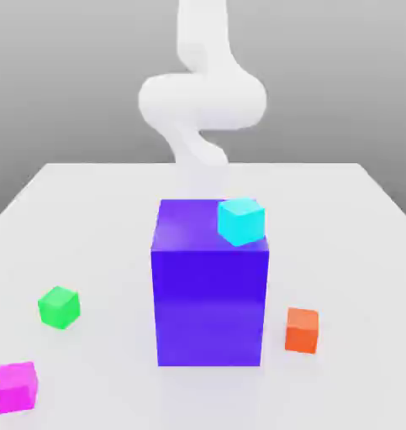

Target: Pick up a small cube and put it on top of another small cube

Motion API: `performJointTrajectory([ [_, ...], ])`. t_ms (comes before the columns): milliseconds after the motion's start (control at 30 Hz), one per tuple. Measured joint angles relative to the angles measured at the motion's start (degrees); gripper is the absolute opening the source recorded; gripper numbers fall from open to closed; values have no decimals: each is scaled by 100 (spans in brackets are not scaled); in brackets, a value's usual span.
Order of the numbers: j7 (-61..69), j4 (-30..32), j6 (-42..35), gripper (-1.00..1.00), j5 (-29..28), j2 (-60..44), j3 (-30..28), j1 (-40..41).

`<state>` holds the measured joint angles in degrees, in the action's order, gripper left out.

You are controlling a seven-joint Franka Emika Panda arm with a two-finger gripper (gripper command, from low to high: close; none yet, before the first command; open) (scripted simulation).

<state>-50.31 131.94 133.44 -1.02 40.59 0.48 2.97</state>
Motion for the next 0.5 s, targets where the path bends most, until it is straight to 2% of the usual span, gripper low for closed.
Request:
performJointTrajectory([
  [267, -1450, 54, 547, 0, -323, -1702, 52, 881],
  [500, -2615, 100, 1013, 0, -493, -3156, -129, 1440],
])
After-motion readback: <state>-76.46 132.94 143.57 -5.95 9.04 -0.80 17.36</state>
